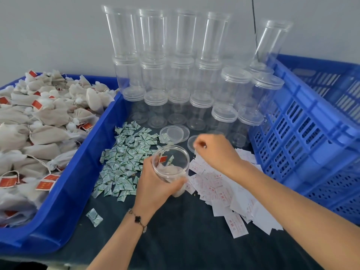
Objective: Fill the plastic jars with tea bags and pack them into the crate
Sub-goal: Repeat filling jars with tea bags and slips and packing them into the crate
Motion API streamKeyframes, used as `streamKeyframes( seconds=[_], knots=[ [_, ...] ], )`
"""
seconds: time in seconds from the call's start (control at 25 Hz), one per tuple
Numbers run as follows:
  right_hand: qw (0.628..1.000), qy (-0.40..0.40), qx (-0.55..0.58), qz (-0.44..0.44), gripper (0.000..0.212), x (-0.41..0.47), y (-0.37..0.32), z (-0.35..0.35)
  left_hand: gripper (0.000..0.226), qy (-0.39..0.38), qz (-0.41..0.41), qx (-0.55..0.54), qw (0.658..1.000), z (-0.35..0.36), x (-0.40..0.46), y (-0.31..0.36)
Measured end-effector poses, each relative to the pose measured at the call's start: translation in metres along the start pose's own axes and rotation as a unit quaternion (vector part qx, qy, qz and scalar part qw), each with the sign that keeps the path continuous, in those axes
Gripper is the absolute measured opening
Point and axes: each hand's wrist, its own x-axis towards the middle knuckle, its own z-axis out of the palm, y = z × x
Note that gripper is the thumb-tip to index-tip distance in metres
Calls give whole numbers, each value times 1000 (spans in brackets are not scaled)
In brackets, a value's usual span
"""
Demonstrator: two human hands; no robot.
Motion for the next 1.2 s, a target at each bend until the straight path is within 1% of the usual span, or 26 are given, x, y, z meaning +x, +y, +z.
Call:
streamKeyframes(
  seconds=[0.04, 0.08, 0.12, 0.16, 0.24, 0.36, 0.48, 0.56, 0.64, 0.68, 0.72, 0.8, 0.84, 0.88, 0.92, 0.96, 1.0, 1.04, 1.12, 1.2],
  knots=[
    [995, -55, -76, 14, 22, -5, 16, 9, 78, 2, 4, 3, 1000, 0, 0, 0],
    [983, -122, -135, 20, 27, -12, 30, 21, 78, 4, 8, 3, 1000, 1, 1, 0],
    [970, -176, -169, 21, 36, -18, 42, 32, 79, 8, 10, 1, 1000, 2, 1, 0],
    [962, -199, -187, 15, 43, -21, 50, 40, 79, 12, 9, -3, 1000, 3, 2, -2],
    [963, -179, -198, -14, 53, -22, 60, 52, 80, 19, 6, -10, 1000, 4, 2, -4],
    [961, -151, -228, -42, 54, -15, 64, 66, 80, 18, 9, -2, 1000, 3, 2, -5],
    [940, -124, -310, -75, 42, -15, 56, 79, 79, 9, 15, 9, 1000, 2, 2, -4],
    [930, -113, -337, -96, 32, -17, 50, 85, 78, 15, 11, 22, 1000, 1, 1, -4],
    [929, -115, -332, -118, 28, -18, 45, 80, 78, 18, 6, 27, 999, 2, 1, -4],
    [936, -105, -316, -113, 27, -17, 41, 72, 78, 18, 6, 28, 999, 3, 1, -5],
    [949, -77, -290, -96, 25, -15, 35, 64, 78, 19, 8, 29, 999, 3, 1, -5],
    [977, 38, -201, -51, 18, -9, 20, 44, 78, 20, 12, 31, 999, 2, 1, -5],
    [985, 98, -138, -40, 13, -9, 10, 33, 78, 20, 12, 32, 999, 2, 1, -5],
    [985, 153, -60, -54, 8, -11, -1, 25, 78, 19, 10, 35, 999, 2, 1, -4],
    [976, 194, -4, -98, 4, -13, -10, 19, 77, 18, 6, 36, 999, 2, 1, -4],
    [963, 219, 12, -156, 3, -16, -18, 16, 77, 18, 4, 37, 999, 2, 1, -4],
    [953, 223, 4, -206, 4, -19, -23, 16, 78, 20, 2, 39, 999, 2, 1, -4],
    [949, 206, -11, -240, 4, -23, -28, 17, 78, 22, 2, 41, 999, 3, 1, -4],
    [953, 145, -33, -265, 10, -26, -32, 20, 78, 22, 3, 41, 999, 3, 1, -4],
    [954, 107, -53, -276, 19, -23, -33, 22, 82, 20, 6, 40, 999, 4, 2, -5]
  ],
)
